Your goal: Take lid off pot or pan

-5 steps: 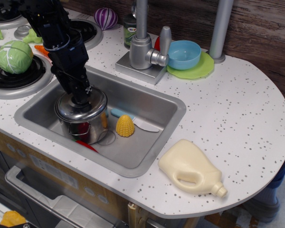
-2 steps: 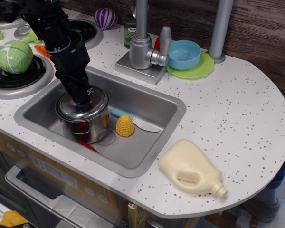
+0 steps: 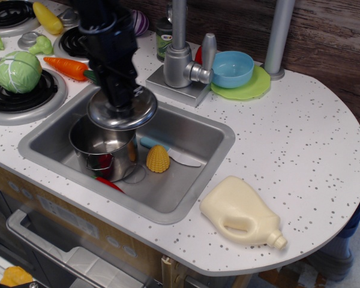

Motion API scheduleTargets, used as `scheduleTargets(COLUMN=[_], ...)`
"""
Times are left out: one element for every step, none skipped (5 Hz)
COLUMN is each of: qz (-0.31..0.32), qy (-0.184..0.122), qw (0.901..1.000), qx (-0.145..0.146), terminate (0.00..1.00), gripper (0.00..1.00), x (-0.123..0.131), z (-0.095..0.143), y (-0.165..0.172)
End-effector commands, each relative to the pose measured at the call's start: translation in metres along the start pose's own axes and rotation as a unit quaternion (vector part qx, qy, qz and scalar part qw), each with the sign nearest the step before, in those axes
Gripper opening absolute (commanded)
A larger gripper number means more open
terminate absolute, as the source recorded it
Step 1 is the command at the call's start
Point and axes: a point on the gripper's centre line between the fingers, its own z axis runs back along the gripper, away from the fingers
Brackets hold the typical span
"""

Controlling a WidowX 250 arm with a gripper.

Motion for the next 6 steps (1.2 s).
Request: scheduleTargets(qz=[-0.002, -0.015, -0.016, -0.02, -0.02, -0.031], qy=[-0.01, 0.015, 0.022, 0.015, 0.006, -0.009], qw=[0.9992, 0.9988, 0.9987, 0.9994, 0.9997, 0.9994], qx=[0.039, 0.044, 0.042, 0.024, 0.015, 0.007], terminate=[0.0, 0.0, 0.0, 0.0, 0.0, 0.0], gripper=[0.0, 0.0, 0.0, 0.0, 0.0, 0.0], x=[-0.008, -0.031, -0.055, -0.086, -0.113, -0.119], z=[0.031, 0.037, 0.032, 0.013, -0.001, -0.018], y=[0.012, 0.033, 0.049, 0.067, 0.075, 0.081])
